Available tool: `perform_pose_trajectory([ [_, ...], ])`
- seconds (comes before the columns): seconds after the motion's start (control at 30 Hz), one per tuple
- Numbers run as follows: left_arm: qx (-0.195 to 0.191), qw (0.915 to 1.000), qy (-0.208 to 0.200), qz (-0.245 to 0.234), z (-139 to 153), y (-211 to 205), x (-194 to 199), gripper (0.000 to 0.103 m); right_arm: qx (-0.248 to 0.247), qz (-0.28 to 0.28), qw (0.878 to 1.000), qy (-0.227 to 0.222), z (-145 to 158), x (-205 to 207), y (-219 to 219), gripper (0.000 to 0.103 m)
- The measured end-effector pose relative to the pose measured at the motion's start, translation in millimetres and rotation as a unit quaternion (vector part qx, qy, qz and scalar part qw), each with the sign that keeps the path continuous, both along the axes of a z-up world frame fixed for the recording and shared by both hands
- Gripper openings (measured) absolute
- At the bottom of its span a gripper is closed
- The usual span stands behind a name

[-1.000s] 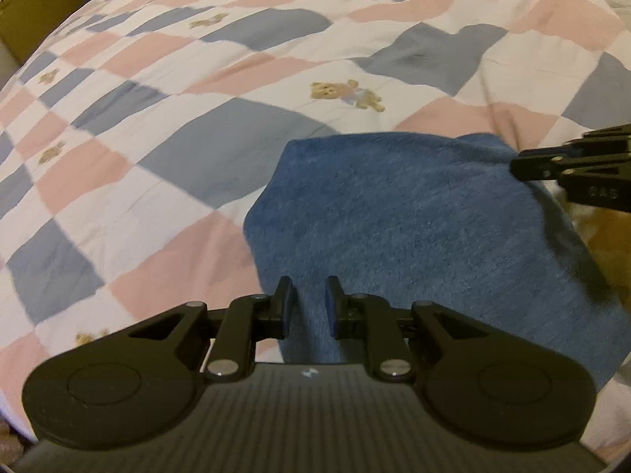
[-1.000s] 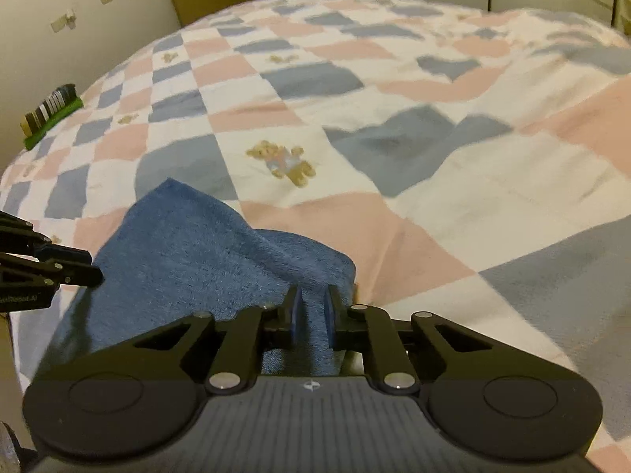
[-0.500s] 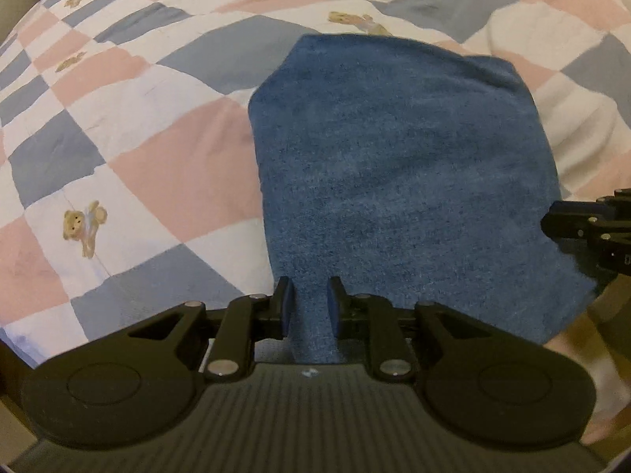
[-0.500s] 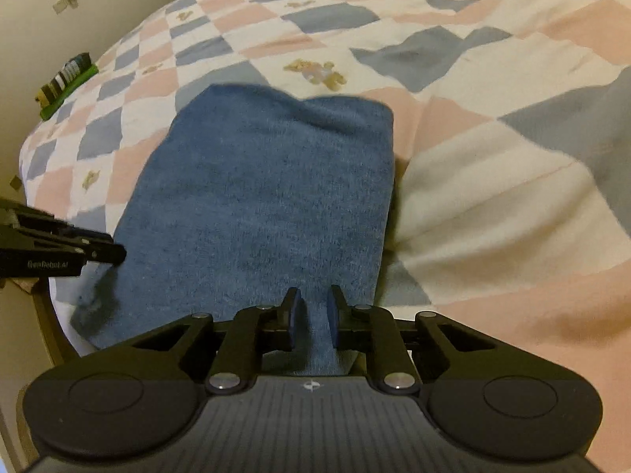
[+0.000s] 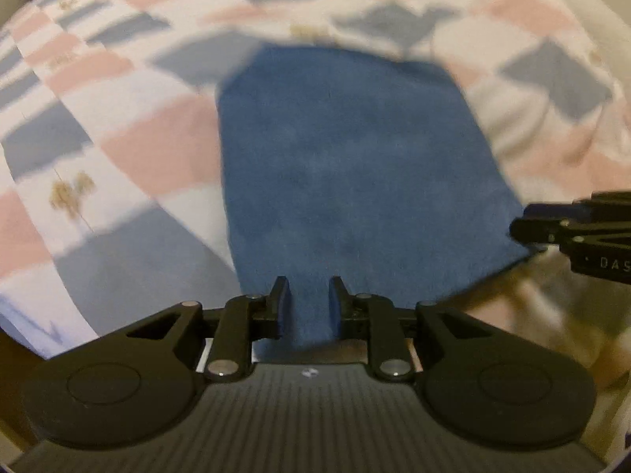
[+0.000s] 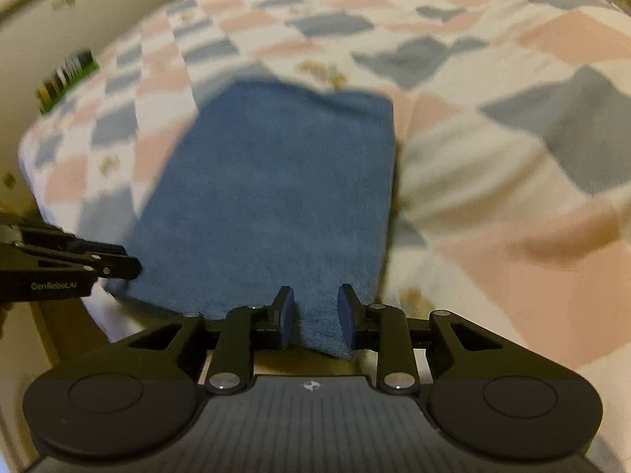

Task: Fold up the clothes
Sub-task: 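Grasp the edge of the folded blue jeans bundle with both grippers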

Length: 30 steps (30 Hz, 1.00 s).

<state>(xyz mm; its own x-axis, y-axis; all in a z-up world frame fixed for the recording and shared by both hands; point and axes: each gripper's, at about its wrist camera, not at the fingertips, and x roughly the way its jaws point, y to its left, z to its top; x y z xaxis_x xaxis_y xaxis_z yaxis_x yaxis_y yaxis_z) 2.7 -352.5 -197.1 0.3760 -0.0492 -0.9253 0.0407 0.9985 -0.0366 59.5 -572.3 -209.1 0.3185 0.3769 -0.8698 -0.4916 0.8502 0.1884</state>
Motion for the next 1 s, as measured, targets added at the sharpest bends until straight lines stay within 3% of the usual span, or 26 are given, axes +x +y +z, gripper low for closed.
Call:
perform_pose_trajectory([
  [0.37,0.039,0.9983,0.028,0.035,13.6,0.4,3.6,0.019,0.032,-0.031,0.999,0.016,28.7,5.4,-5.8,0.050],
  [0.6,0.041,0.9959,0.049,0.065,18.1,3.7,6.2,0.029,0.033,-0.050,0.997,0.040,30.0,5.7,-9.9,0.072],
  [1.0,0.030,0.9957,0.054,0.069,15.9,8.3,10.0,0.036,0.038,-0.046,0.997,0.054,20.7,16.2,-4.7,0.076],
])
